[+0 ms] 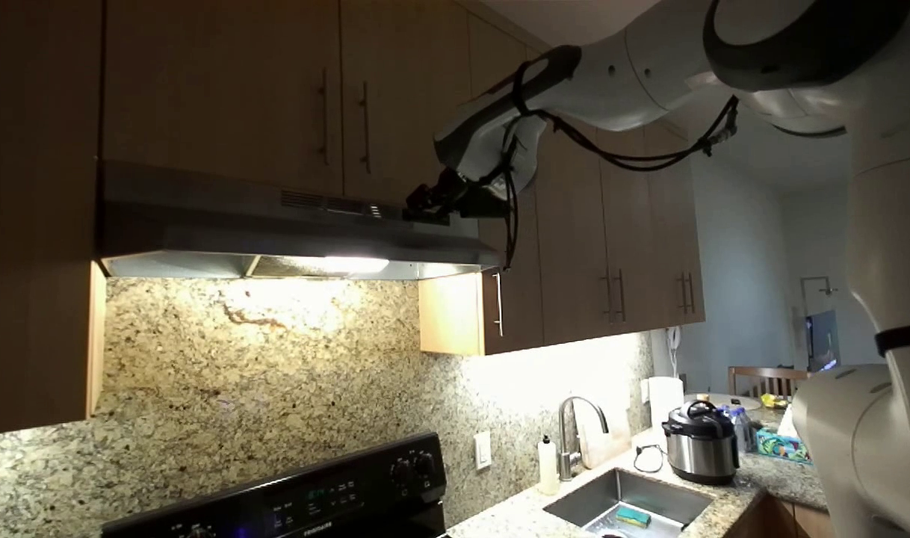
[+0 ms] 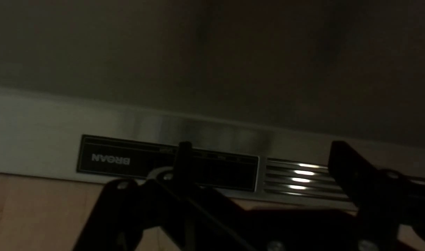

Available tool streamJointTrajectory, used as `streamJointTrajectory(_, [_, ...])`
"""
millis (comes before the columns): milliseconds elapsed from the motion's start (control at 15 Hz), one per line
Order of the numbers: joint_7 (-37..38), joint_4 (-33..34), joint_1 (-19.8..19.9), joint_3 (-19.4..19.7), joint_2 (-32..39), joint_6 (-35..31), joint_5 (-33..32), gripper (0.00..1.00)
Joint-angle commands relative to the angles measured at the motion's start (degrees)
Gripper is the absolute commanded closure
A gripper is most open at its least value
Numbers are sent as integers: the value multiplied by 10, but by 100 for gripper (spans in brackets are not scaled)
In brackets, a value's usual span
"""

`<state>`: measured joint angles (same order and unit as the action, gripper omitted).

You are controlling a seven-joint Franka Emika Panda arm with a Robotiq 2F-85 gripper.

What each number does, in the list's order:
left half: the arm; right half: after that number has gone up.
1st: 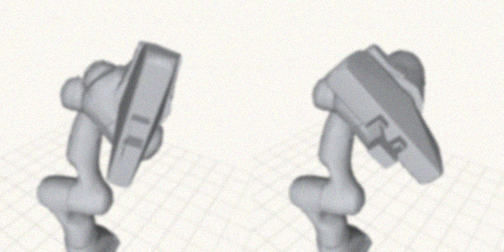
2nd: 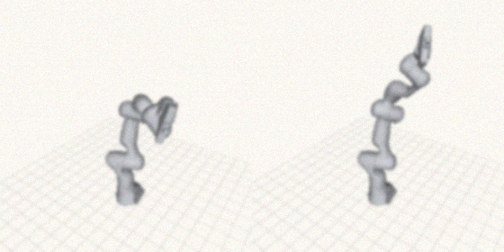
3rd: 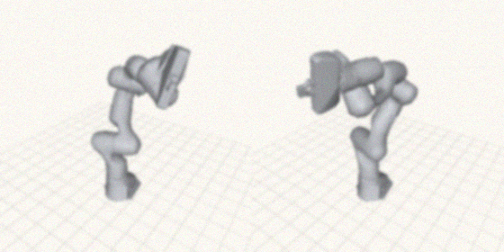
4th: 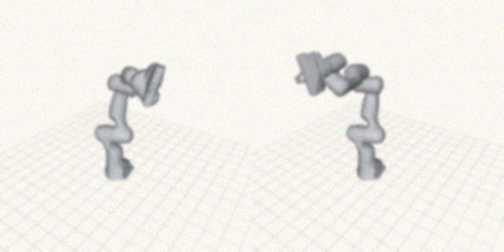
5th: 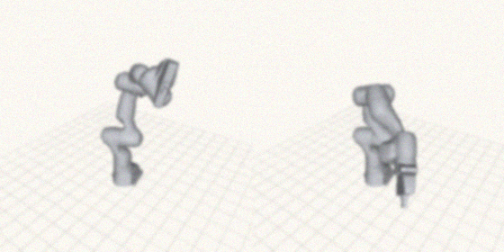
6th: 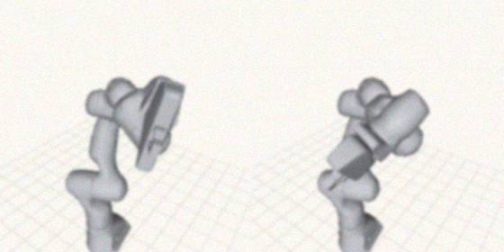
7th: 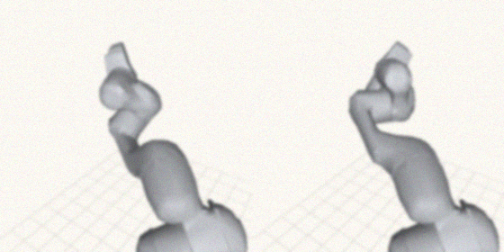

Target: Turn off the stove light

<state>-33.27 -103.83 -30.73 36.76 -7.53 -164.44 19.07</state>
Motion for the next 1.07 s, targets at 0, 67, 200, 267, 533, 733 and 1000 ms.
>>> streamJointTrajectory(0, [-77,46,-26,33,27,41,70,0])
streamJointTrajectory(67, [-88,55,-28,39,33,50,84,0])
streamJointTrajectory(200, [-98,75,-24,49,49,67,101,0])
streamJointTrajectory(267, [-101,85,-21,54,58,78,107,0])
streamJointTrajectory(533, [-120,119,-16,70,90,111,146,0])
streamJointTrajectory(733, [-137,143,-9,75,113,132,177,0])
streamJointTrajectory(1000, [-158,178,3,77,141,155,212,0])
